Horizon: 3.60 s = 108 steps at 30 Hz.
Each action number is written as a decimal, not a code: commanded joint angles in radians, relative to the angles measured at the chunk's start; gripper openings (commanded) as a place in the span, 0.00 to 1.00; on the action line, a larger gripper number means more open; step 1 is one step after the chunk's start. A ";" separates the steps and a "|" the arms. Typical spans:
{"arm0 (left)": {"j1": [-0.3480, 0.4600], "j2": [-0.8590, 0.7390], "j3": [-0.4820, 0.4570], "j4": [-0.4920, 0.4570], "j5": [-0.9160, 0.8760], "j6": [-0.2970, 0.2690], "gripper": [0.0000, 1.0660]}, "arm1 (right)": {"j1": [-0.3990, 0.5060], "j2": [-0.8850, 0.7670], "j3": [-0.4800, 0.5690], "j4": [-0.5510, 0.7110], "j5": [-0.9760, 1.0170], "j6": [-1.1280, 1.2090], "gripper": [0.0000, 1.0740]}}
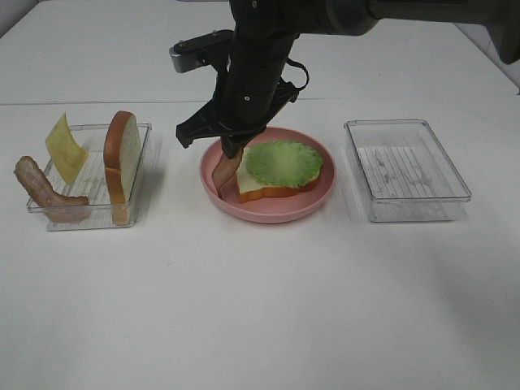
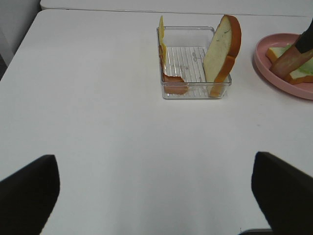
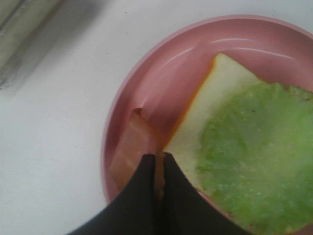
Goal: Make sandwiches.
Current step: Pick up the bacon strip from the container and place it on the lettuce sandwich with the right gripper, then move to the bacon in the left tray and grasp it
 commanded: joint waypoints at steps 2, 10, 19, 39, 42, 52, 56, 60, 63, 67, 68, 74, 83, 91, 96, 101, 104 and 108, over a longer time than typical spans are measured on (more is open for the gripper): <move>0.001 -0.013 0.002 -0.005 -0.008 -0.001 0.94 | 0.000 0.014 -0.006 -0.102 -0.016 0.049 0.00; 0.001 -0.013 0.002 -0.005 -0.008 -0.001 0.94 | 0.000 0.028 -0.006 -0.217 -0.026 0.078 0.00; 0.001 -0.013 0.002 -0.005 -0.008 -0.001 0.94 | -0.002 0.030 -0.006 -0.277 -0.035 0.102 0.00; 0.001 -0.013 0.002 -0.005 -0.008 -0.001 0.94 | -0.037 0.049 -0.005 -0.288 -0.032 0.105 0.00; 0.001 -0.013 0.002 -0.005 -0.008 -0.001 0.94 | -0.038 0.063 -0.005 -0.292 -0.027 0.105 0.00; 0.001 -0.013 0.002 -0.005 -0.008 -0.001 0.94 | -0.037 0.082 -0.005 -0.358 -0.022 0.188 0.16; 0.001 -0.013 0.002 -0.005 -0.008 -0.001 0.94 | -0.037 0.082 -0.005 -0.428 -0.021 0.240 0.63; 0.001 -0.013 0.002 -0.005 -0.008 -0.001 0.94 | -0.037 0.082 -0.005 -0.473 -0.021 0.251 0.80; 0.001 -0.013 0.002 -0.005 -0.008 -0.001 0.94 | -0.037 0.082 -0.006 -0.519 -0.008 0.262 0.82; 0.001 -0.013 0.002 -0.005 -0.008 -0.001 0.94 | -0.037 0.079 -0.006 -0.550 0.026 0.283 0.82; 0.001 -0.013 0.002 -0.005 -0.008 -0.001 0.94 | -0.037 0.070 -0.006 -0.546 0.060 0.284 0.82; 0.001 -0.013 0.002 -0.005 -0.008 -0.001 0.94 | -0.037 -0.009 -0.006 -0.524 0.124 0.255 0.82; 0.001 -0.013 0.002 -0.005 -0.008 -0.001 0.94 | -0.037 -0.178 -0.006 -0.348 0.265 0.080 0.82; 0.001 -0.013 0.002 -0.005 -0.008 -0.001 0.94 | -0.037 -0.291 -0.005 -0.274 0.458 0.018 0.81; 0.001 -0.012 0.002 -0.005 -0.008 -0.001 0.94 | -0.037 -0.389 0.062 -0.221 0.480 0.013 0.81; 0.001 -0.012 0.002 -0.005 -0.008 -0.001 0.94 | -0.037 -0.503 0.209 -0.197 0.480 0.014 0.81; 0.001 -0.012 0.002 -0.005 -0.008 -0.001 0.94 | -0.037 -0.579 0.322 -0.197 0.480 0.019 0.81; 0.001 -0.012 0.002 -0.005 -0.008 -0.001 0.94 | -0.037 -0.659 0.447 -0.197 0.480 0.023 0.81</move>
